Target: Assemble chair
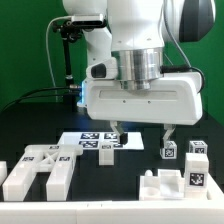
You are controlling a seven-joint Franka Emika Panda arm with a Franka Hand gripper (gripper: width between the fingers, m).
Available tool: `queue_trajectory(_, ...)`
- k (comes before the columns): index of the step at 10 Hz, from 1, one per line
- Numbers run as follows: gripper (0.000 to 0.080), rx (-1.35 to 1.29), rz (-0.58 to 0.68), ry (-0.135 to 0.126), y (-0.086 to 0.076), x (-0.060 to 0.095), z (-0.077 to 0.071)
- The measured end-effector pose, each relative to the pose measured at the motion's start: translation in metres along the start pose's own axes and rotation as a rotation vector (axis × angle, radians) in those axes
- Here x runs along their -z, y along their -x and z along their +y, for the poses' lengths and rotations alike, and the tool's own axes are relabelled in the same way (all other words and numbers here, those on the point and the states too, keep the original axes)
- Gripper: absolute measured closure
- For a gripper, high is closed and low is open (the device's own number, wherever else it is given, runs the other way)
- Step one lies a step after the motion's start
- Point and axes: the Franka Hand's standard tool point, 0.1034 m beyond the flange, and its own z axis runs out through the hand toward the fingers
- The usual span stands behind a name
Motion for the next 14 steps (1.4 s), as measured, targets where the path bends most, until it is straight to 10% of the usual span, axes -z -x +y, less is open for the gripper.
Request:
queue_trajectory(4,0.0150,0.243,0.000,0.006,-0.003,-0.002,0.008)
queue_trajectory(7,0.0150,0.518,-0.081,0.045,0.009,-0.016,0.061)
queue_trajectory(10,0.0150,0.474,-0.122,0.048,0.011,-0.017,0.062)
queue_trajectory(14,0.0150,0.402,-0.599,0.101,0.030,-0.015,0.076)
